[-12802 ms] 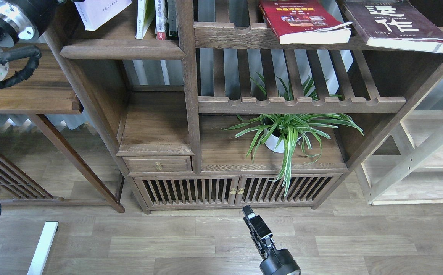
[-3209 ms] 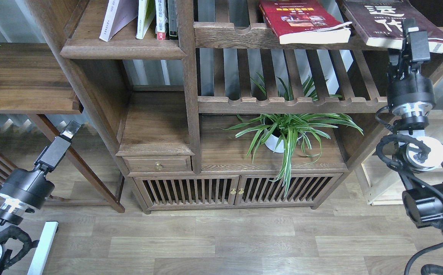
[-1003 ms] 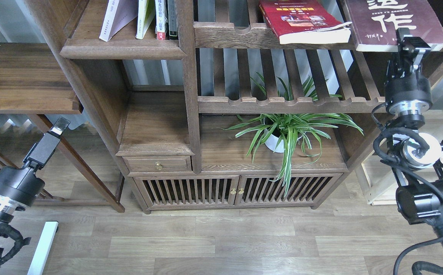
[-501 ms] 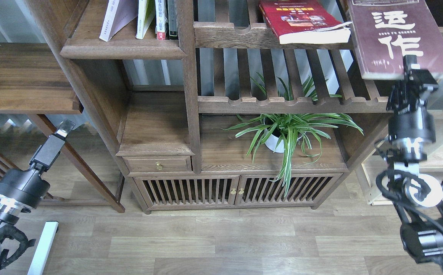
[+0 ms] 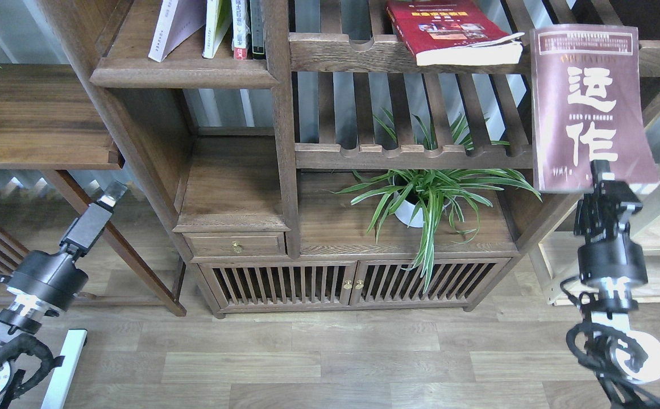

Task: Organize books on shelf
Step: 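Pull the dark red book off the shelf toward the robot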

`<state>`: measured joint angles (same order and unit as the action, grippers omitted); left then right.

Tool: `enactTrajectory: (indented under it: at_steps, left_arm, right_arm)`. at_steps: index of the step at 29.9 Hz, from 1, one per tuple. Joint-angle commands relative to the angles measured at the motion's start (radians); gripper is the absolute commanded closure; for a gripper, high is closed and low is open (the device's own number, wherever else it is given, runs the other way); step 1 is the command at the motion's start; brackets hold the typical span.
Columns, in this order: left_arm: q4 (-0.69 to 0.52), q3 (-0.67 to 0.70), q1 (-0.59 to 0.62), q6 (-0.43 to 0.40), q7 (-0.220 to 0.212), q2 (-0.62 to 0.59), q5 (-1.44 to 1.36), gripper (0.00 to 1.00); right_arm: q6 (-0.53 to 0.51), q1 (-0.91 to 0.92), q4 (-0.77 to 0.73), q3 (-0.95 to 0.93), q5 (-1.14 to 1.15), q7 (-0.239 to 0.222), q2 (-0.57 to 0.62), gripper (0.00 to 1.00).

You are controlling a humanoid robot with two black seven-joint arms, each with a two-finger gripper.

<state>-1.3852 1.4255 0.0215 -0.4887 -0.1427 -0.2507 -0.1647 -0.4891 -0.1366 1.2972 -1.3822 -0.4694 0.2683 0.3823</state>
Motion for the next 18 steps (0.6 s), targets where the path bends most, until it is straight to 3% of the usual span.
enactTrajectory:
  at_steps: [1, 10, 18]
  left_arm:
    - [0.000, -0.028, 0.006, 0.000, 0.000, 0.001, 0.008, 0.15]
    - [0.000, -0.049, -0.005, 0.000, 0.000, 0.001, 0.008, 0.15]
    - [0.000, -0.146, -0.041, 0.000, -0.005, 0.001, 0.063, 0.14]
  right_arm:
    - [0.000, -0.061, 0.001, 0.005, 0.002, 0.000, 0.000, 0.86]
    - [0.000, -0.132, 0.001, 0.020, 0.006, 0.002, -0.006, 0.86]
    - [0.000, -0.158, 0.001, 0.164, 0.092, 0.003, -0.035, 0.85]
